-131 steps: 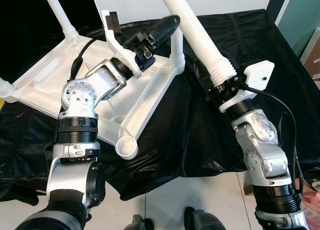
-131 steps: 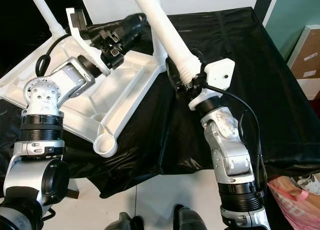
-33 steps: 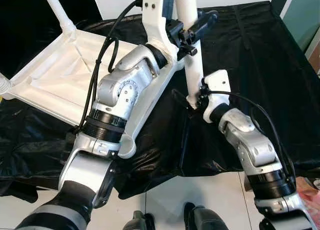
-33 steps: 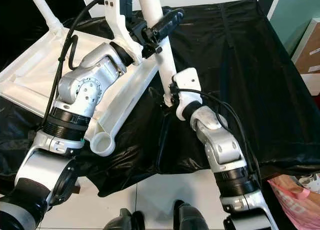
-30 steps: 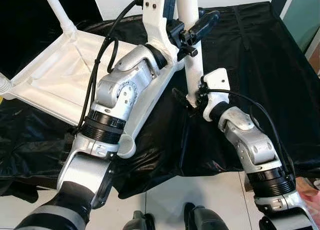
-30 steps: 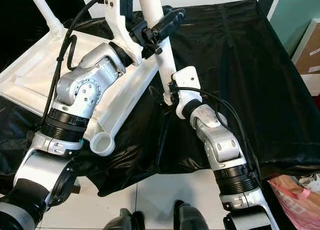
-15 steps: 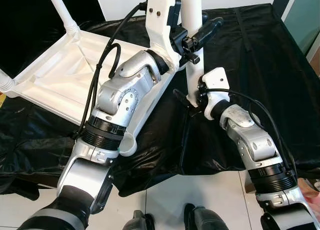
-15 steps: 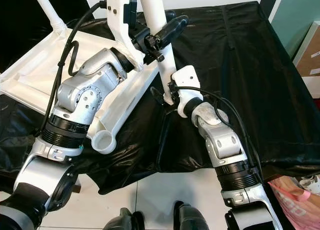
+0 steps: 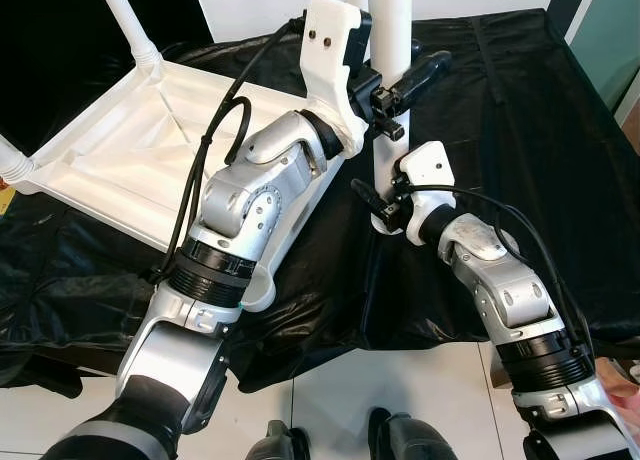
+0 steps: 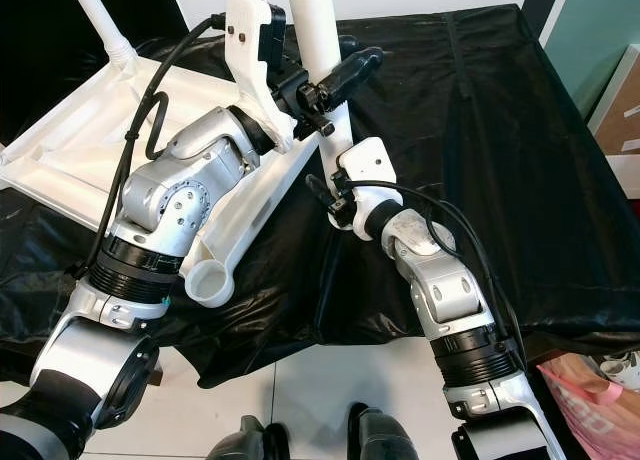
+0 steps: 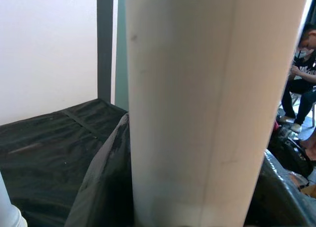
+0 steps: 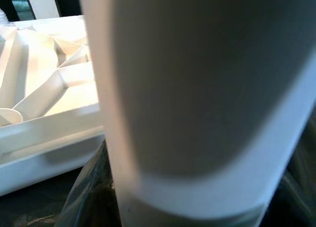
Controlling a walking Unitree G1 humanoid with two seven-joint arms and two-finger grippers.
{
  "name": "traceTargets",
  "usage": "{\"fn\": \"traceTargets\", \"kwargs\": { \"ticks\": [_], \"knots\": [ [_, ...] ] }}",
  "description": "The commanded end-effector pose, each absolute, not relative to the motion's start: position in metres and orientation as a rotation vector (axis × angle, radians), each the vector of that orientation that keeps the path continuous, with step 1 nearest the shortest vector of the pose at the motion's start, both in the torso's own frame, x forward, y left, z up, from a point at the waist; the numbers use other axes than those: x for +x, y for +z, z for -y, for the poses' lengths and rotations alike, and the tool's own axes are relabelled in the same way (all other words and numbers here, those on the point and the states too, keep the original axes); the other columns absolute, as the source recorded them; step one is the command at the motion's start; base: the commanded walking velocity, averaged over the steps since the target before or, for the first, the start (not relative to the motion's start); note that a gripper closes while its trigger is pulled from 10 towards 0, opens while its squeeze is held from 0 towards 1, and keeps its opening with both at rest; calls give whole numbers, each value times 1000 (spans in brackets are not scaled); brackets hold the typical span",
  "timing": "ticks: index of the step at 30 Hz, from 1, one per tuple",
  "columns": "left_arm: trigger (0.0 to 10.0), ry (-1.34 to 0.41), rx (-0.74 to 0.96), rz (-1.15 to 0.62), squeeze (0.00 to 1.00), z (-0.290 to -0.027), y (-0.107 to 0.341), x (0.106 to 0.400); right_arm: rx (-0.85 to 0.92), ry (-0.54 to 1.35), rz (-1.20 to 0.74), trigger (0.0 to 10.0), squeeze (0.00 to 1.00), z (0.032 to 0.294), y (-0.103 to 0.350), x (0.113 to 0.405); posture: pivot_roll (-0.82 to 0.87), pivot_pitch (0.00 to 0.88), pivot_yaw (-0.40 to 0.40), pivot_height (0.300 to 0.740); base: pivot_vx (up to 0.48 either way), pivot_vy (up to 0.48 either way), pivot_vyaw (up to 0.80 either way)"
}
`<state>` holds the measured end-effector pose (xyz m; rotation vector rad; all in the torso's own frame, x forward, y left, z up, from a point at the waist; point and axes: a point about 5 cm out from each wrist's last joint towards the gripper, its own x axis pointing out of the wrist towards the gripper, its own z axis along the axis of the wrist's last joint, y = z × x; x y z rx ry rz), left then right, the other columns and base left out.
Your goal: Building children table
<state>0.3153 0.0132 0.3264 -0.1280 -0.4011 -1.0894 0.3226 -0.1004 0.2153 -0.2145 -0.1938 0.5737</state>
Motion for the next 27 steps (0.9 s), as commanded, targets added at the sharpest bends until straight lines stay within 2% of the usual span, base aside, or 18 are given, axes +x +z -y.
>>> {"fn": "traceTargets", "kwargs": {
  "ticks": [1,3,4,6,7,8,9,13,14,15,16,21,27],
  "knots": [
    [10000,-1368,-100,383,0,8,317,293,-184,555,238,7686,0,96,223,320,-170,181,82,740,0,0,0],
    [10000,-1368,-100,383,0,8,317,293,-184,555,238,7686,0,96,223,320,-170,181,82,740,0,0,0],
    [10000,-1369,-101,382,0,8,317,293,-175,537,237,10000,0,97,223,321,-173,182,84,740,0,0,0],
    [10000,-1376,-117,381,0,7,317,293,-164,519,237,10000,0,98,223,321,-178,181,87,740,0,0,0],
    [10000,-1376,-133,377,451,6,317,293,-152,501,238,10000,0,99,224,321,-178,181,87,740,0,0,0],
    [10000,-1376,-133,377,451,6,317,293,-152,501,238,10000,0,99,224,321,-178,181,87,740,0,0,0],
    [10000,-1380,-145,378,1000,6,317,293,-141,476,238,10000,0,102,224,321,-180,179,88,740,0,0,0],
    [10000,-1350,-137,396,1000,3,320,294,-106,381,237,10000,0,112,223,323,-186,174,87,740,0,0,0],
    [10000,-1332,-134,400,933,2,321,296,-96,356,240,10000,0,115,224,323,-190,171,87,740,0,0,0],
    [10000,-1321,-133,403,933,1,321,297,-90,338,242,10000,0,117,224,323,-190,171,87,740,0,0,0],
    [10000,-1296,-132,411,0,-2,321,298,-76,312,246,10000,0,120,224,323,-193,169,85,740,0,0,0],
    [10000,-1239,-150,420,0,-9,322,302,-46,242,254,10000,0,129,225,324,-194,168,84,740,0,0,0],
    [10000,-1008,-122,460,0,-31,313,315,-18,129,261,10000,0,144,222,320,-196,174,78,740,0,0,0]
  ]
}}
